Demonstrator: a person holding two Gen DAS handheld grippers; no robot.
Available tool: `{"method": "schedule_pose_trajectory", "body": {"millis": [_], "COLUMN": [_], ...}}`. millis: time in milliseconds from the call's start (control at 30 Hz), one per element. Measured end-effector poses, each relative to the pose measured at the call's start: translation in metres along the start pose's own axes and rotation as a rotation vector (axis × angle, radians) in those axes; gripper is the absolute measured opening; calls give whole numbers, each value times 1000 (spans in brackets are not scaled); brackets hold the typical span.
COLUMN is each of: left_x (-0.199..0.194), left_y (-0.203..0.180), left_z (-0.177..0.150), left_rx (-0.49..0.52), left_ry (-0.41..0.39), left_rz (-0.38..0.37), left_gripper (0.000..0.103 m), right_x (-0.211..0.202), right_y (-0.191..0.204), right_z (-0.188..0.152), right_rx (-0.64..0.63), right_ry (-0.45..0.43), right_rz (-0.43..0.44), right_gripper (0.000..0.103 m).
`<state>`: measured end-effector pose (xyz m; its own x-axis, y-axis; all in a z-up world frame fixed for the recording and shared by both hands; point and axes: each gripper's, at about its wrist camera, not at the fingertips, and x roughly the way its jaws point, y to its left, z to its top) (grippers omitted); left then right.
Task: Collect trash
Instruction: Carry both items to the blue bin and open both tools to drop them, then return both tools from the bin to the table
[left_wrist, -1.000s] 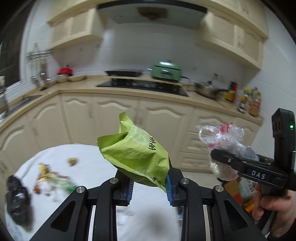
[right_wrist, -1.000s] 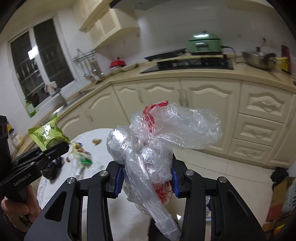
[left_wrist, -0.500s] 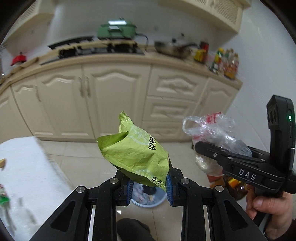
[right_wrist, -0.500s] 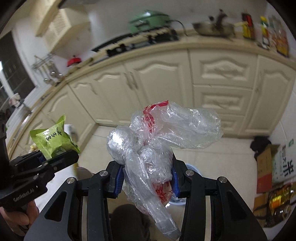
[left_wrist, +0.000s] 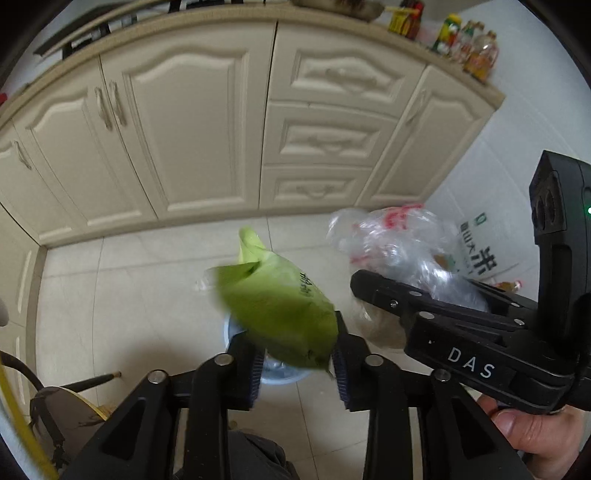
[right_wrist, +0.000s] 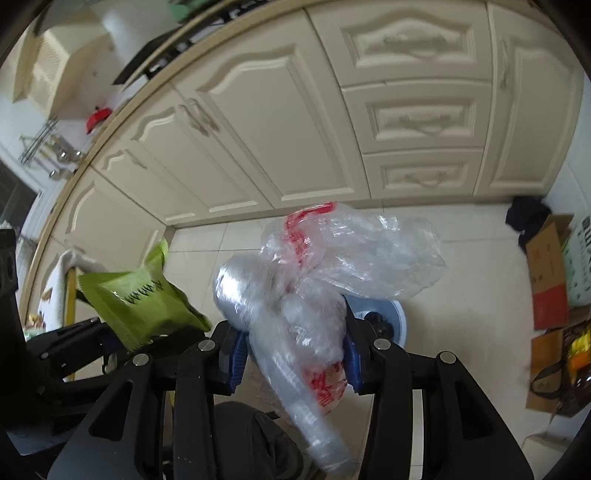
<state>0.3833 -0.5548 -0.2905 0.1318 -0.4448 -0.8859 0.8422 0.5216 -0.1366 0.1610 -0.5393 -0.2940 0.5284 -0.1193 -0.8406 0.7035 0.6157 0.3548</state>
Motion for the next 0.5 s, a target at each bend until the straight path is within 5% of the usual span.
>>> {"method": "schedule_pose_trajectory", "body": {"millis": [67, 167, 333, 500], "left_x": [19, 23, 18, -26], "left_y": [3, 4, -2, -4], "left_z": [17, 27, 24, -10], "left_rx": [-21, -38, -32, -35], "left_ry": [26, -1, -28, -88], "left_rz": [34, 59, 99, 114], "left_gripper": [61, 86, 96, 96], "right_x": [12, 21, 16, 5], "right_y": [-9, -21, -30, -30], "right_z": [2, 2, 1, 0], "right_rx": [14, 53, 101, 128], "right_ry": [27, 49, 26, 9], "right_rz": [-10, -11, -26, -81], "right_gripper": [49, 66, 103, 103]}}
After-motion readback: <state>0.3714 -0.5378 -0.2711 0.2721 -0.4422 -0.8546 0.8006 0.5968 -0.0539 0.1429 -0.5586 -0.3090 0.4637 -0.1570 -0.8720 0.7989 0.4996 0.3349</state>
